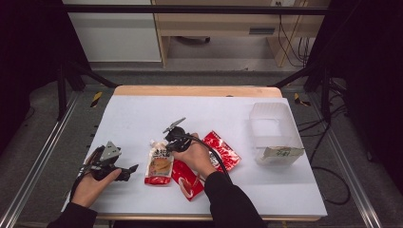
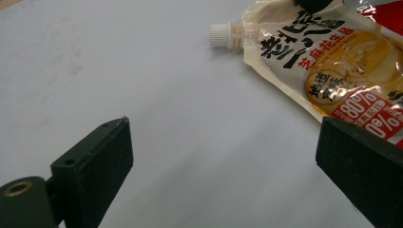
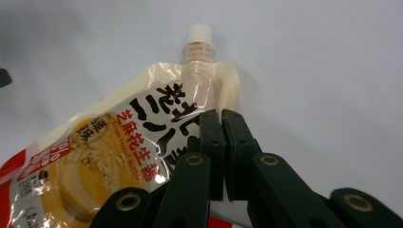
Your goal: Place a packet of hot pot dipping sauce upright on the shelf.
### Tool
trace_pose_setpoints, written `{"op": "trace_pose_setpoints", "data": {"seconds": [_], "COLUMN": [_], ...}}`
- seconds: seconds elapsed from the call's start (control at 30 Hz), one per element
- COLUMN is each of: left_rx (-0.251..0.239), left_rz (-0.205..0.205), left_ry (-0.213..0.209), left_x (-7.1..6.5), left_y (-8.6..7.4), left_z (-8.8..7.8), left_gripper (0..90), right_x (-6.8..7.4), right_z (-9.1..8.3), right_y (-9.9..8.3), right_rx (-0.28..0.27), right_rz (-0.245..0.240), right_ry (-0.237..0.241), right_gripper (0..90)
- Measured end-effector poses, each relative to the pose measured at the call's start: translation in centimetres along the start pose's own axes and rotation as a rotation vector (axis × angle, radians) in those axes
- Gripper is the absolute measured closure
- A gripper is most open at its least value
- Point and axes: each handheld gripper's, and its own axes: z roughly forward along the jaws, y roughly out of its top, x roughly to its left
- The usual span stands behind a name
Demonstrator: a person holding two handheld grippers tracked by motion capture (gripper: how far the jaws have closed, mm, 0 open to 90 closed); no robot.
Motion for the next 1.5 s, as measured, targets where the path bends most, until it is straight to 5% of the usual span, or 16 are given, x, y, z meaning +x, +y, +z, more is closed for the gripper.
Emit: {"op": "trace_pose_setpoints", "data": {"seconds": [0.3,0.63,1.0,1.17,1.5], "left_rx": [-0.037,-0.117,-0.118,-0.115,-0.103], "left_rz": [-0.001,0.024,0.088,0.113,0.145], "left_ry": [-0.025,-0.115,-0.138,-0.139,-0.208], "left_x": [0.0,0.3,0.7,0.7,0.5], "left_y": [0.6,3.5,6.5,8.0,10.3], "left_z": [-1.0,-3.5,-4.5,-4.7,-4.0], "left_gripper": [5.9,7.9,12.3,13.0,19.0], "right_x": [1.4,3.7,5.4,5.6,5.1], "right_z": [-4.1,-8.3,-9.4,-10.1,-11.9], "right_y": [1.2,3.0,4.1,4.6,4.6], "right_rx": [-0.101,-0.192,-0.196,-0.207,-0.227], "right_rz": [-0.059,-0.148,-0.247,-0.267,-0.284], "right_ry": [0.009,0.057,0.077,0.083,0.088], "right_gripper": [90.0,90.0,90.0,90.0,90.0]}}
